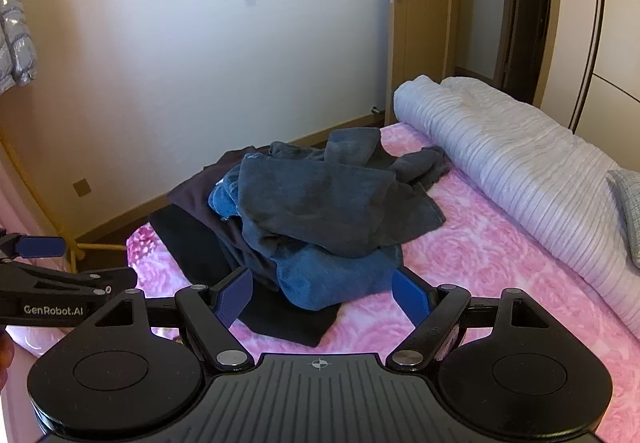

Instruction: Fold clothes

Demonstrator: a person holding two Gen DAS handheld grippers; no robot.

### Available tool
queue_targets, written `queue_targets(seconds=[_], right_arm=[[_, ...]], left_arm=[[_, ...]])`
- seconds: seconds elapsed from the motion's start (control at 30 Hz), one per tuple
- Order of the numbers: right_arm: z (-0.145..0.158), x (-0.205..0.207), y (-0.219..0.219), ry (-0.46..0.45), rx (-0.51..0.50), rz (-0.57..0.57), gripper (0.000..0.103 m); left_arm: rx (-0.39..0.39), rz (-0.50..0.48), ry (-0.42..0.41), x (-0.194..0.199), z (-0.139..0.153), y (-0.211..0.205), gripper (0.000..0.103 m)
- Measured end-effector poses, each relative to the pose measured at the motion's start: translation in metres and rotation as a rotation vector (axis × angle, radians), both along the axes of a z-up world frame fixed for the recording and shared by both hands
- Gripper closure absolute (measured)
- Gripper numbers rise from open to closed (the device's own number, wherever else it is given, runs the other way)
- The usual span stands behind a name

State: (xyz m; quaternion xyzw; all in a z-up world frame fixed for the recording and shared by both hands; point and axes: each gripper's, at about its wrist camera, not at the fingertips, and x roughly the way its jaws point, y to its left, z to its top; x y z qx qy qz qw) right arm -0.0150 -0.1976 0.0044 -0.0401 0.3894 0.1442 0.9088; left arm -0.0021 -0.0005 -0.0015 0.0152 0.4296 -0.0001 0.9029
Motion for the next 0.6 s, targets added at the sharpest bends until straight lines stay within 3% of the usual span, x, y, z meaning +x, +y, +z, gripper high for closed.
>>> queue_targets(seconds=[0.17, 0.33, 0.6], right_arm=[[0.002, -0.007, -0.011, -0.036, 0.036, 0.002, 0.023], [0.005, -0.014, -0.021, -0.068, 0.067, 0.003, 0.023], [0.015, -0.026, -0.03, -0.075, 0.076, 0.013, 0.023]], left_arm=[[-0.05, 0.019, 0.0, -0.007, -0.005, -0.002, 0.016], [-0.007, 0.032, -0.049, -0.029, -0.007, -0.016, 0.016], [-0.014, 0.044, -0.058, -0.036, 0.001, -0.022, 0.015]])
